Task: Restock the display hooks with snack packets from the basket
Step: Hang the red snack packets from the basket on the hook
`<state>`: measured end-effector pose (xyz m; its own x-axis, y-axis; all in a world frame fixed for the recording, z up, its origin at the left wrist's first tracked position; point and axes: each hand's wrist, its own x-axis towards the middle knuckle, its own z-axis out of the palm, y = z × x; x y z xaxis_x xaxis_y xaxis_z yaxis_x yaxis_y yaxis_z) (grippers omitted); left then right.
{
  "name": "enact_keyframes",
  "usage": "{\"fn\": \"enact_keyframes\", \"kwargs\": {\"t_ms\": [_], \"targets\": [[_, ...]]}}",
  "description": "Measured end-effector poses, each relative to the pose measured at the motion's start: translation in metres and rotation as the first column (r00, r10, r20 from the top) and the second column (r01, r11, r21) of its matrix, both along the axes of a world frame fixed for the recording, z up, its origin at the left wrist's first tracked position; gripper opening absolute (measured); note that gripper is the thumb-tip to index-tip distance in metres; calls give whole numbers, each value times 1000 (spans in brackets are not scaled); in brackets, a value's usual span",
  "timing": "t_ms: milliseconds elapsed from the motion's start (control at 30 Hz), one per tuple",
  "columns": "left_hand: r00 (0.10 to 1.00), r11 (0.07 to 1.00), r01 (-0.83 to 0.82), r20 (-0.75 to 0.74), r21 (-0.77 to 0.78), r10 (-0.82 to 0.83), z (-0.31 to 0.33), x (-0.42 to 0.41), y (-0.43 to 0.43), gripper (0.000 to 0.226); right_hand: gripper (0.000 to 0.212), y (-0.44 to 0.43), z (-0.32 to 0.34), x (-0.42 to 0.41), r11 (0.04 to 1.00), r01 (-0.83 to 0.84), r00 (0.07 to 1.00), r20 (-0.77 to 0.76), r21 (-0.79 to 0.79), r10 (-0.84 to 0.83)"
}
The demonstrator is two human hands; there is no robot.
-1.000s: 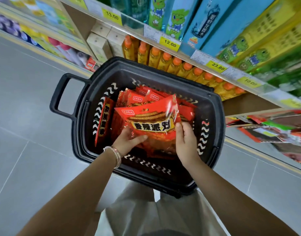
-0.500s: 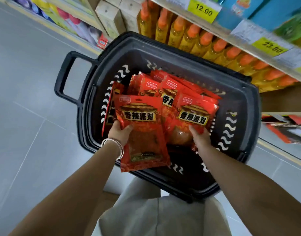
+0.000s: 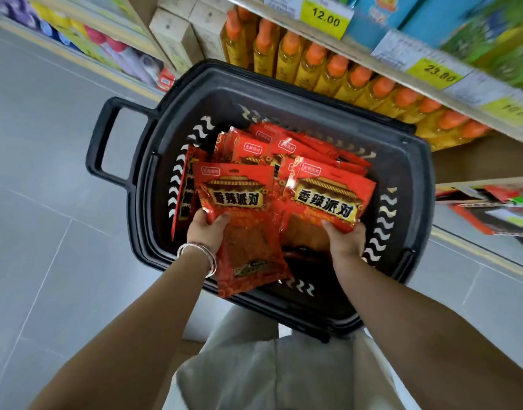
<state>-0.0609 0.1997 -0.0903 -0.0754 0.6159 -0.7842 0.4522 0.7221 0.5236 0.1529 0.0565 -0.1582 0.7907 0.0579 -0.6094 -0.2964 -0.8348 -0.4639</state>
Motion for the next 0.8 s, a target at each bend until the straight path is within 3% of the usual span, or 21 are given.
{"fn": "enact_keyframes", "kwargs": {"t_ms": [100,167,300,433,500,700,800], "targets": [[999,1000,-3,38,14,2,18,8,7,15,39,-10,33,-3,980,-175,984,38,93,172],[997,1000,-1,80,7,0,31,14,11,20,39,-16,54,-2,960,-252,967,57,119,247],[990,994,70,113,85,-79,61,25,12,35,32,-24,95,0,928,-316,948,90,199,304],[980,962,201,-32,187,-199,99,37,4,57,23,-36,140,0,889,-236,971,121,392,205],[963,933,265,-17,244,-269,123,47,-4,59,20,-48,163,4,861,-199,978,144,468,149],[897,809,370,49,457,-439,192,97,-51,26,8,-117,232,30,777,-180,935,350,603,-55],[874,742,361,72,565,-480,223,132,-88,32,6,-168,256,54,750,-127,906,383,649,-178]]}}
